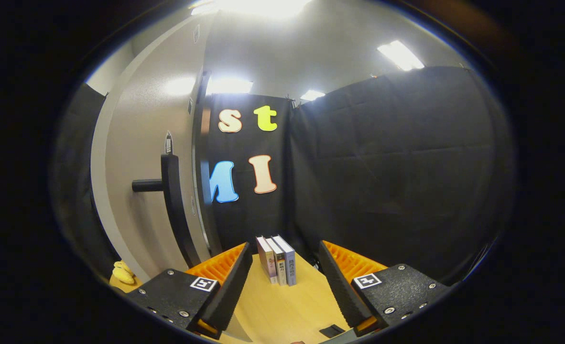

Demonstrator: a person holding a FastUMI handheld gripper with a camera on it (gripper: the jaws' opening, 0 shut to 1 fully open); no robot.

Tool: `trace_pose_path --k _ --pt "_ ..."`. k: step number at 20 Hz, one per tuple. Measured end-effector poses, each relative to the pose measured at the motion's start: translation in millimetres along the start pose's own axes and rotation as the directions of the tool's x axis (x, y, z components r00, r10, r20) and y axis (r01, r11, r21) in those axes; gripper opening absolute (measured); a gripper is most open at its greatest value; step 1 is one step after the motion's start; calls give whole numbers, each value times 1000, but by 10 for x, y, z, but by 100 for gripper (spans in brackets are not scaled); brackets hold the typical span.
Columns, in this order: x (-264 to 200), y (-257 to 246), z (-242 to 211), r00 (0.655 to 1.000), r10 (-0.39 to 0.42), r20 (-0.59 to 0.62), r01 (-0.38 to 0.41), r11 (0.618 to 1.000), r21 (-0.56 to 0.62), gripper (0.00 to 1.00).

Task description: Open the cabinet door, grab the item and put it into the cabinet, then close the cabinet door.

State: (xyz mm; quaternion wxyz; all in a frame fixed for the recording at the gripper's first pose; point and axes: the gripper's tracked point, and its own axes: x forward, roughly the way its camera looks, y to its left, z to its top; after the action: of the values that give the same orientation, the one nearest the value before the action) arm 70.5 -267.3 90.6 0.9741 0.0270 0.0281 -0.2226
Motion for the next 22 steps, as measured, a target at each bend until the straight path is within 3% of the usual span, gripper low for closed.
trace_pose_path --k 12,22 --pt "-340 1324 15 976 216 13 -215 975 -51 88" --pt "-195 2582 -109 921 391 -7 -390 919 -63 90"
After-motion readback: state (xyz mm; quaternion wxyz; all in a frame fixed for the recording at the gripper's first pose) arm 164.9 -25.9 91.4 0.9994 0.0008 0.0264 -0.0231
